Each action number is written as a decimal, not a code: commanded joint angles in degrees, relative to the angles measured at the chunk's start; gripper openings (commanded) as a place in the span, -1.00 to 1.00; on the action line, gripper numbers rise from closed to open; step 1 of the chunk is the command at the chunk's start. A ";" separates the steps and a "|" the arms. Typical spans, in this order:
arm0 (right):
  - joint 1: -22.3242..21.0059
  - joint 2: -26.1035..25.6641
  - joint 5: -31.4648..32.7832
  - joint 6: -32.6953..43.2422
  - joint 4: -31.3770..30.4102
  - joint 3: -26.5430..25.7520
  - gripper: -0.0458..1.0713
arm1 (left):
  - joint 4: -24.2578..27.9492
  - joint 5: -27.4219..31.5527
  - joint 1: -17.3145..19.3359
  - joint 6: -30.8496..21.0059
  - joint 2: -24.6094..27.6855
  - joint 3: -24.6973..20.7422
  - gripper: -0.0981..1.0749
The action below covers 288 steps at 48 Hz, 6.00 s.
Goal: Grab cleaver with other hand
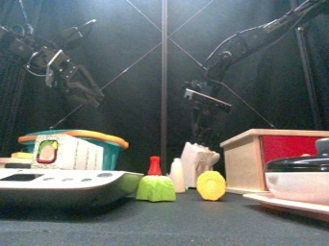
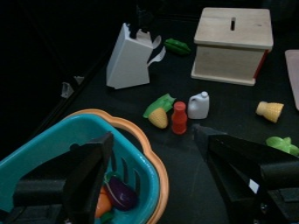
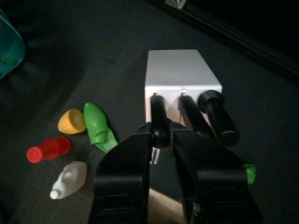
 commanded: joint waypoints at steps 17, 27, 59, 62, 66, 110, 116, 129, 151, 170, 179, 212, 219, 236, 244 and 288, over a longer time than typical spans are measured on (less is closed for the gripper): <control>2.81 -7.12 2.90 -0.09 0.00 -1.85 0.01 | -0.44 0.18 0.09 0.09 0.00 -0.70 0.93; 4.31 -10.28 3.87 -0.09 -0.18 -1.41 0.01 | -0.35 0.18 0.09 0.09 -0.09 -0.70 0.93; 11.95 -29.79 2.11 -0.09 -3.52 10.55 0.01 | -0.97 0.09 -0.62 0.09 -0.53 -0.70 0.93; 12.66 -32.43 -2.46 -0.09 -3.43 13.71 0.01 | -1.41 0.00 -1.32 0.09 -0.53 -0.97 0.93; 13.18 -35.42 -9.40 -0.09 -2.99 17.40 0.01 | -2.46 -0.35 -2.72 0.00 -0.62 -1.23 0.93; 21.27 -32.70 -43.95 -0.62 -5.01 30.94 0.01 | -9.14 -1.58 -14.06 -0.18 -0.62 -4.31 0.93; 21.97 -31.90 -45.53 -0.70 -5.01 31.03 0.01 | -8.88 -4.31 -15.03 -0.18 -0.35 -4.57 0.93; 23.12 -29.00 -51.33 -0.79 -7.21 30.32 0.01 | -7.82 -5.71 -15.21 -0.09 2.20 -5.89 0.93; 23.20 -23.38 -53.26 -0.88 -9.05 27.33 0.01 | -7.47 -5.80 -15.21 -0.09 8.70 -10.11 0.93; 23.64 -21.80 -55.28 -0.88 -9.14 27.07 0.01 | -6.86 -5.54 -15.12 0.00 12.22 -11.60 0.92; 23.73 -21.80 -55.28 -0.88 -9.14 27.16 0.01 | -10.02 -5.98 -15.21 -0.62 12.13 -12.22 0.92; 23.38 -21.71 -55.02 -0.70 -8.61 27.07 0.01 | -29.53 -12.92 -23.29 0.26 1.58 -21.45 0.92; 23.29 -21.71 -55.02 -0.53 -8.61 26.98 0.01 | -31.82 -8.35 -22.41 0.26 -0.26 -21.45 0.92; 23.03 -21.53 -54.93 -0.53 -8.44 26.81 0.01 | -38.58 2.64 -23.38 3.96 -2.29 -23.91 0.92; 23.03 -21.09 -54.93 -0.53 -8.44 26.63 0.01 | -43.86 6.86 -24.79 9.76 -2.20 -24.96 0.92; 23.29 -19.69 -55.90 -0.88 -9.32 24.79 0.01 | -60.64 -15.73 -12.13 59.41 -2.99 -13.62 0.92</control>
